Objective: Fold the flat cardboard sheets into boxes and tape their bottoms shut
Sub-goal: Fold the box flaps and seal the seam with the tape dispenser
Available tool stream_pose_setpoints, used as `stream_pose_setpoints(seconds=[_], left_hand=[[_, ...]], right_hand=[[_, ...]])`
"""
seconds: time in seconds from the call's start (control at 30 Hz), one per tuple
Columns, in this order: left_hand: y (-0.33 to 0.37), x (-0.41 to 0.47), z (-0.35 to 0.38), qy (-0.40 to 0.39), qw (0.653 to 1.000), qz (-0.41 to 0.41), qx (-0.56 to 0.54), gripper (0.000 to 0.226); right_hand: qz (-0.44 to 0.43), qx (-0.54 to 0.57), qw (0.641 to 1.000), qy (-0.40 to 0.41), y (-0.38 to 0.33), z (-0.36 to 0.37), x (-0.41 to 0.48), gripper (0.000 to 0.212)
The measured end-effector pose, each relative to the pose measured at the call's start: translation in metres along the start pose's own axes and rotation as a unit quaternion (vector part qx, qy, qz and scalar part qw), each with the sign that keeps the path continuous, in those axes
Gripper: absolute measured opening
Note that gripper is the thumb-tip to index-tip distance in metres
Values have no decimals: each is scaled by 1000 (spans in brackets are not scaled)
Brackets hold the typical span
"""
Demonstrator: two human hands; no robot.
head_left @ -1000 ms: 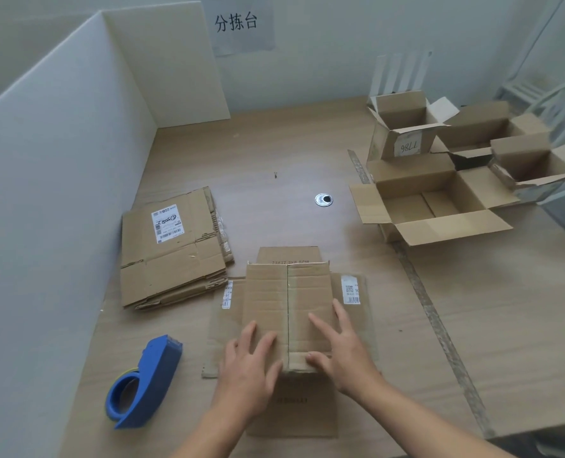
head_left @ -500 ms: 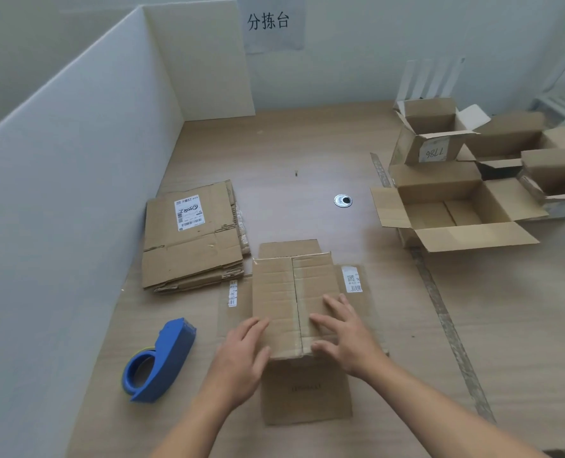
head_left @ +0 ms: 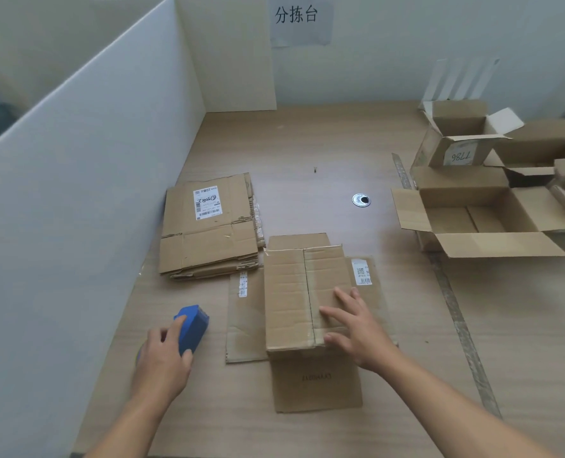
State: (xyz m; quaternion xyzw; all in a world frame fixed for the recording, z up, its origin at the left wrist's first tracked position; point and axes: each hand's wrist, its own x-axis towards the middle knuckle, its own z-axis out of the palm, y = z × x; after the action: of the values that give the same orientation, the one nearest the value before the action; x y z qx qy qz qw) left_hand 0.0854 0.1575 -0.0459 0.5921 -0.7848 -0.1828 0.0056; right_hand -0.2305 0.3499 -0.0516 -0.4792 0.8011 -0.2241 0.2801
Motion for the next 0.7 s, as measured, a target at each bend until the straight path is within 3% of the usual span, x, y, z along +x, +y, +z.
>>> stream_pose_setpoints(seconds=[0.2,0.3,0.47,0.7], left_hand=[[-16,-8,13,-42,997,19,68,87],[-7,-10,14,-51,997,4,59,83],[26,-18,15,-43,996,-60,-51,75],[35,-9,20,-57,997,-44,-42,69]], right_hand=[[3,-22,1000,-4,-2,1,-4,54],[7,-34,999,-7,-4,1,-6,55],[14,-46,999,-10,-11,-1,-8,54],[33,-52,998,-17,-22,-7,-12,53]])
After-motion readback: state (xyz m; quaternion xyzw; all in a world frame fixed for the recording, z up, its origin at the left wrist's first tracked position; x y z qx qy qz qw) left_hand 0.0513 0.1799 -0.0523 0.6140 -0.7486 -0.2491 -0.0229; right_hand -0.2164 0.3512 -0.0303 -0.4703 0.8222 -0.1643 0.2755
